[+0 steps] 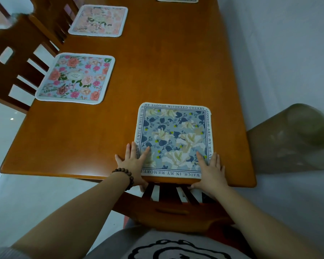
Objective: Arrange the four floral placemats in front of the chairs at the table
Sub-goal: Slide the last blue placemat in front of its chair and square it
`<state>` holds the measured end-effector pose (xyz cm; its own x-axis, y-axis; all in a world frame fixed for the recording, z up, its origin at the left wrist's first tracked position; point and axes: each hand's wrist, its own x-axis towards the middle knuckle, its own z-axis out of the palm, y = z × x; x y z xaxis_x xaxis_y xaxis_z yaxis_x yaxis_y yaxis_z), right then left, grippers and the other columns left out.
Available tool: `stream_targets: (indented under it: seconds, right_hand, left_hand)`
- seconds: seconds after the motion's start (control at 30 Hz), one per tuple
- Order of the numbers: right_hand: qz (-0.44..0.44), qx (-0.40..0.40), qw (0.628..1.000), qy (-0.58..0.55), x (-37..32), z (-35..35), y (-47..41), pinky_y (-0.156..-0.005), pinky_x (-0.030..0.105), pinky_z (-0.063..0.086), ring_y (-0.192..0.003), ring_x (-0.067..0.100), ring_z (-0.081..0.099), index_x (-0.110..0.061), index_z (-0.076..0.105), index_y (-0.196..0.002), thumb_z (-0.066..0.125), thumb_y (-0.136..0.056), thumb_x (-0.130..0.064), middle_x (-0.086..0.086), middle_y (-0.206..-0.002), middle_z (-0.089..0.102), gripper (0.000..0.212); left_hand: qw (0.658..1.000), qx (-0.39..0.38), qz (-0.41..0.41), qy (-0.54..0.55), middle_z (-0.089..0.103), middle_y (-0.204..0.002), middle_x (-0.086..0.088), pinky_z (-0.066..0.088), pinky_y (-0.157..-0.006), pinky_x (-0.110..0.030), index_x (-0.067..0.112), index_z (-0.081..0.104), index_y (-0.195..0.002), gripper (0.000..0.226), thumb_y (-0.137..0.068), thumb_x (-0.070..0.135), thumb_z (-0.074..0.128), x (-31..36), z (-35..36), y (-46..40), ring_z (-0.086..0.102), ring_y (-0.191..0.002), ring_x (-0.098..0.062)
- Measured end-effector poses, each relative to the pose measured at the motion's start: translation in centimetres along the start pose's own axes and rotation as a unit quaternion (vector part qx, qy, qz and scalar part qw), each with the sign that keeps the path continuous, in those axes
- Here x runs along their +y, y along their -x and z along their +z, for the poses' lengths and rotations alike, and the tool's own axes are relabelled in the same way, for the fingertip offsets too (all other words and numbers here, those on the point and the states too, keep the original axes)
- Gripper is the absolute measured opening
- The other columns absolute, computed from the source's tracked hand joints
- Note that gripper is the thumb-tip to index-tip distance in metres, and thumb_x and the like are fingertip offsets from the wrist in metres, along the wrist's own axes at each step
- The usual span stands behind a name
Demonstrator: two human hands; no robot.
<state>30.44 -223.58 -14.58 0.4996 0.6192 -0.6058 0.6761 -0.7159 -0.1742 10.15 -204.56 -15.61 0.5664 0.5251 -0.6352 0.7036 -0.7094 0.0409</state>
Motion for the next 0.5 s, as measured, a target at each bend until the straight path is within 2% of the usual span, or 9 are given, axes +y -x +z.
stream_targets:
  seconds: [0.27, 0.5]
  right_hand:
    - [-0.001, 0.025, 1.0, 0.008, -0.15, 0.0, 0.4, -0.114, 0.057, 0.005, -0.142, 0.037, -0.017, -0.039, -0.009, -0.149, 0.079, -0.069, -0.051, 0.024, -0.154, -0.021, 0.119]
    - [0.002, 0.044, 0.999, 0.028, -0.05, 0.4, 0.48, -0.113, 0.058, 0.001, -0.143, 0.042, -0.008, -0.041, -0.003, -0.149, 0.074, -0.074, -0.053, 0.025, -0.156, -0.01, 0.108]
  left_hand:
    - [0.999, 0.027, 0.002, 0.038, -0.028, -0.153, -0.014, -0.001, -0.107, -0.066, 0.042, -0.018, -0.144, 0.133, -0.055, 0.066, 0.078, -0.16, 0.67, 0.1, -0.027, -0.14, -0.029]
    - [0.996, 0.06, -0.009, 0.064, -0.016, -0.157, -0.013, 0.004, -0.112, -0.062, 0.041, -0.004, -0.147, 0.126, -0.056, 0.063, 0.08, -0.06, 0.56, 0.3, -0.015, -0.144, -0.029]
